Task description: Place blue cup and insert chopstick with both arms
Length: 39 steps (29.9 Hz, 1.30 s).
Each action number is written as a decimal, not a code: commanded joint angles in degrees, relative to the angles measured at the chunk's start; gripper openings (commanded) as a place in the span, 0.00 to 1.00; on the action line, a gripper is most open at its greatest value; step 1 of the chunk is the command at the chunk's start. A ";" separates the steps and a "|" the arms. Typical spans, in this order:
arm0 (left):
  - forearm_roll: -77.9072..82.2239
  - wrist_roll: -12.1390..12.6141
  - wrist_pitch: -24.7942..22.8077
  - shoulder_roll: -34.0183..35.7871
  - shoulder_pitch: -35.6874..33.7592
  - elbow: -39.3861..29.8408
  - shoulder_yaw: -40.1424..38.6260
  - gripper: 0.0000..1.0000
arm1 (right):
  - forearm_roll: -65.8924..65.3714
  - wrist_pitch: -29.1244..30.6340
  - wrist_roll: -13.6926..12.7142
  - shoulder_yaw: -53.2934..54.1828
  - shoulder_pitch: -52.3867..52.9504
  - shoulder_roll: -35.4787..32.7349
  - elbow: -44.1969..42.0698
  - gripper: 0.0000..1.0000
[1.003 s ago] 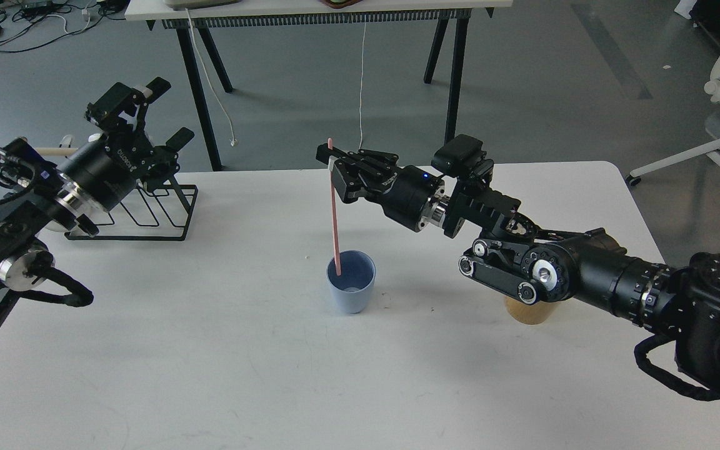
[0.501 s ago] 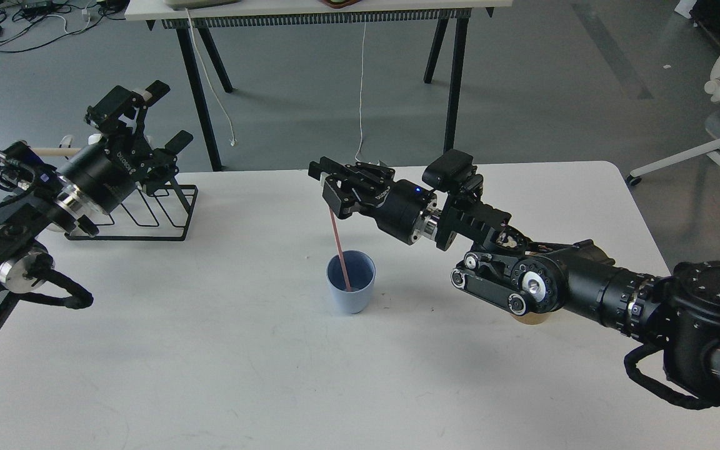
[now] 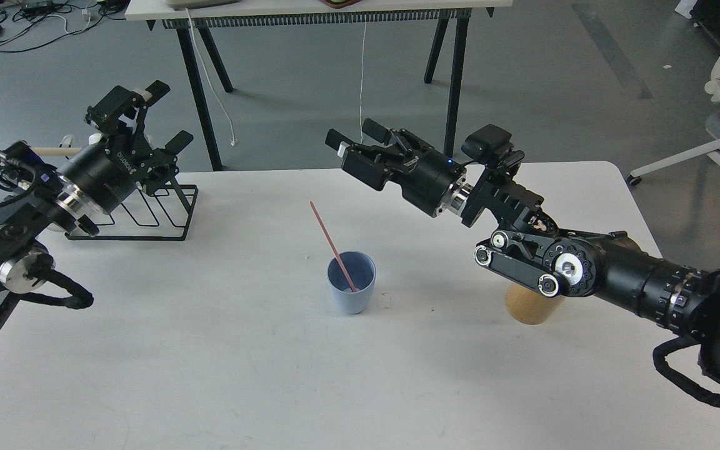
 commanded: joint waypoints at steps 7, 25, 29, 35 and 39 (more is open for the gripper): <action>-0.09 -0.01 0.00 -1.11 -0.27 -1.00 -0.11 0.99 | 22.78 1.00 0.00 18.61 -10.12 -9.06 13.74 0.97; -0.26 -0.01 0.00 -0.67 1.40 -1.00 -2.13 0.99 | 54.54 43.89 0.00 18.01 -19.36 -27.35 17.35 0.99; -0.26 -0.01 0.00 -0.76 1.31 -1.00 -2.13 0.99 | 54.63 43.72 0.00 18.62 -19.36 -26.92 16.65 0.99; -0.18 -0.01 0.00 -1.20 1.40 -0.92 -1.78 0.99 | 54.81 40.04 0.00 19.76 -19.01 -26.03 15.33 0.99; -0.09 -0.01 0.00 -1.37 1.40 -0.92 -1.60 0.99 | 54.81 32.31 0.00 20.99 -18.57 -22.97 15.07 0.99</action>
